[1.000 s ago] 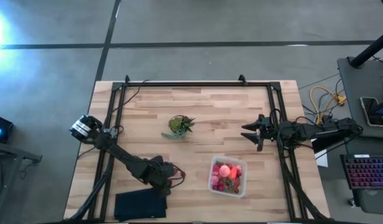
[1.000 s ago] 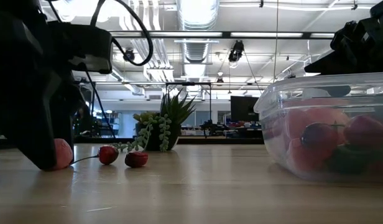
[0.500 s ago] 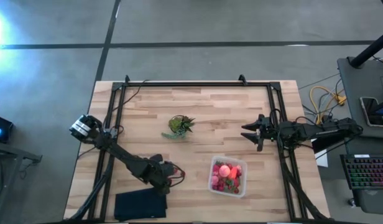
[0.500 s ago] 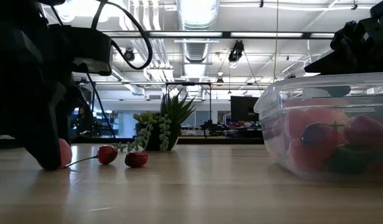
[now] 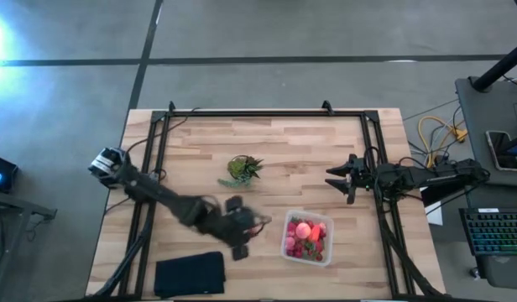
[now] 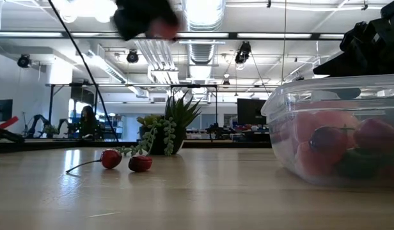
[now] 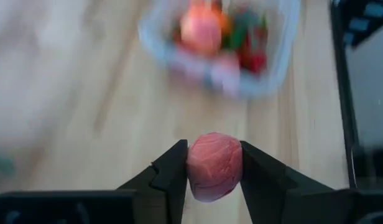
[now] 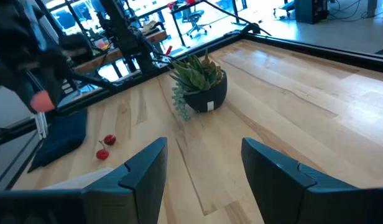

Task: Pick and placing Produce into tupperware
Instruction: Put the apricot into the bin, then put the left cherry into the bin

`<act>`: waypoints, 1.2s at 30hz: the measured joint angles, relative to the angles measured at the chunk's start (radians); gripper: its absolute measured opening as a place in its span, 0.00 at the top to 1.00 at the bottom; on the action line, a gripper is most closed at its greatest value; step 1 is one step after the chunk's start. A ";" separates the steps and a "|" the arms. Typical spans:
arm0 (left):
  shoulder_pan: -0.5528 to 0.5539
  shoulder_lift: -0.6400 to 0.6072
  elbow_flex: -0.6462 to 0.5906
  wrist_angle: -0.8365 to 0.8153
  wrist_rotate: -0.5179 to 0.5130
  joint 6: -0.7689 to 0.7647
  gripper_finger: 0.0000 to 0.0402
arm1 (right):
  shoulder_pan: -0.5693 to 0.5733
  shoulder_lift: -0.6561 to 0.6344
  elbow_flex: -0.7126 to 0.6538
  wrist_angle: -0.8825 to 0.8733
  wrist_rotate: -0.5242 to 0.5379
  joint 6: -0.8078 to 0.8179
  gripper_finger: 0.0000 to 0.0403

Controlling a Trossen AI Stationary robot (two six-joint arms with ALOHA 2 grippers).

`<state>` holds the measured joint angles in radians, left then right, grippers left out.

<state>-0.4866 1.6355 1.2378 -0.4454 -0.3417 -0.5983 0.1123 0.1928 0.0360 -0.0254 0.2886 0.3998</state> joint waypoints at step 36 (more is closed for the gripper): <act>0.166 0.400 0.580 -0.605 0.259 0.258 0.43 | 0.000 -0.001 0.000 0.000 0.000 0.000 0.51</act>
<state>-0.3202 2.0356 1.8178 -1.0501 -0.0823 -0.3400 0.1123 0.1922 0.0364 -0.0257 0.2886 0.3996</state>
